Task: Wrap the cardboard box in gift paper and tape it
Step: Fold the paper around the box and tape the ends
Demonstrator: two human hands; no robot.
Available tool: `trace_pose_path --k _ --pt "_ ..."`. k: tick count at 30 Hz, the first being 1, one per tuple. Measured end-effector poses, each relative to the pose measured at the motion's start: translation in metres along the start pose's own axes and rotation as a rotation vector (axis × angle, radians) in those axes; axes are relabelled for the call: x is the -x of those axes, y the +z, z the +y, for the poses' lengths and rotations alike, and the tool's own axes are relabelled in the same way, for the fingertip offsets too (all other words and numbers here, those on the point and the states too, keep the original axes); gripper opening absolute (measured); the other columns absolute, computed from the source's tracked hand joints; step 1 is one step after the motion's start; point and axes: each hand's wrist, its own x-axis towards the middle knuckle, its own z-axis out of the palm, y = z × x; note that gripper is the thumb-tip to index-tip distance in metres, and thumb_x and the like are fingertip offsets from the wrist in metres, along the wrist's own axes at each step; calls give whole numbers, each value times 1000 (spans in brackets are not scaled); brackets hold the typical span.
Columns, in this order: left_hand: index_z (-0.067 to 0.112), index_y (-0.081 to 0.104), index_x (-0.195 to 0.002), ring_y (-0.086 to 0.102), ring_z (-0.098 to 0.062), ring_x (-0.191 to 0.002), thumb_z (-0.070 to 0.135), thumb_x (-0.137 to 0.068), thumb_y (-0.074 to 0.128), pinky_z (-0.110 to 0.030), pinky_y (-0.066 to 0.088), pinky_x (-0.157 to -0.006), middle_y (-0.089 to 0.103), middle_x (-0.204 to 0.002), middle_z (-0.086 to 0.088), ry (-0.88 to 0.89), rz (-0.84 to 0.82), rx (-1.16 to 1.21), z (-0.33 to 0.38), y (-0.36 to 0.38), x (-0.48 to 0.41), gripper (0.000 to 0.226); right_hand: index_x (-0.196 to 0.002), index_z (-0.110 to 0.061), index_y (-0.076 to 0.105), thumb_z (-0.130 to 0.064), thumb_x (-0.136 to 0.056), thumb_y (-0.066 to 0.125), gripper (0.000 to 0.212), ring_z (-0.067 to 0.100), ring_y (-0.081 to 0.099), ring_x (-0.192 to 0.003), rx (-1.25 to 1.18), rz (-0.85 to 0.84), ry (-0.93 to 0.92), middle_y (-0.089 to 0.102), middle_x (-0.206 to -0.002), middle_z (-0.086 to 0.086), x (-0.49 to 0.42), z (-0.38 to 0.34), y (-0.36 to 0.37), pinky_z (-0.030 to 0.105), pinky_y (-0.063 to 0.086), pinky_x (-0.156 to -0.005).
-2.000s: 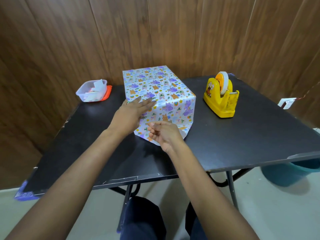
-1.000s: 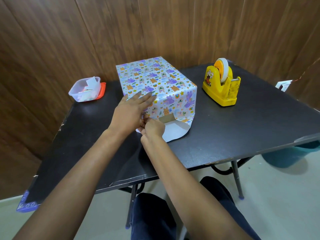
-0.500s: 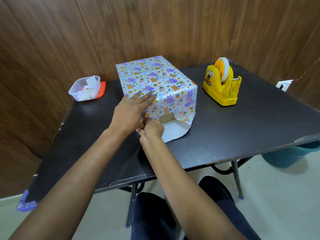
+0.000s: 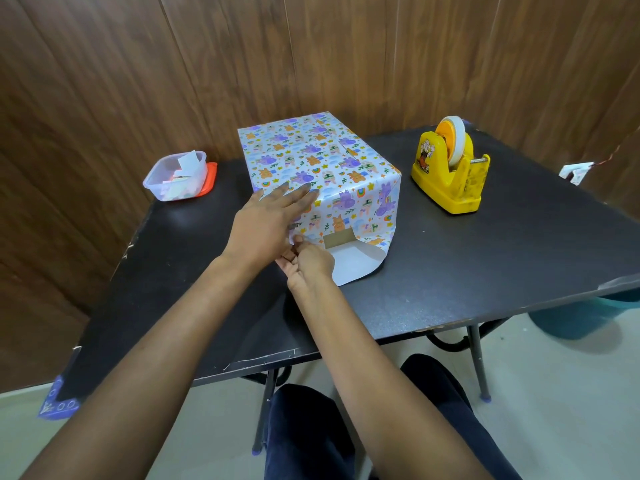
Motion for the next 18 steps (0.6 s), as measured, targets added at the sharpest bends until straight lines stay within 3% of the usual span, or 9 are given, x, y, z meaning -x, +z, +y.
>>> trace_pose_path --k 4,7,10,15,18 --pt "36 21 -146 20 -15 -143 8 -92 48 -40 27 -111 23 -153 14 1 22 -9 -2 2 -1 66 -103 -4 54 0 -98 41 15 19 59 -54 85 -25 40 58 -68 9 9 -2 -5 43 53 -72" --pt "35 22 -146 22 -16 -143 6 -92 47 -39 29 -110 24 -153 13 5 31 1 -2 2 -1 66 -118 -4 48 -2 -99 40 21 21 61 -57 125 -49 66 55 -74 13 15 -4 -11 38 53 -62" --pt "35 23 -146 23 -16 -142 7 -92 48 -38 29 -109 26 -152 13 10 33 0 -2 3 -1 65 -111 -5 50 -4 -98 43 14 17 61 -50 140 -41 50 53 -78 10 14 -8 -9 32 56 -50" --pt "36 23 -146 23 -16 -142 13 -92 50 -37 27 -110 25 -152 13 4 30 1 -2 2 -1 64 -107 -6 56 0 -95 47 16 13 56 -58 124 15 -12 58 -80 6 9 -9 1 26 53 -52" --pt "36 22 -146 22 -15 -143 18 -93 53 -36 24 -111 23 -153 14 5 15 -11 -2 2 -1 64 -80 -4 57 5 -94 44 20 8 55 -40 99 44 -43 59 -56 3 4 -11 4 21 50 -43"
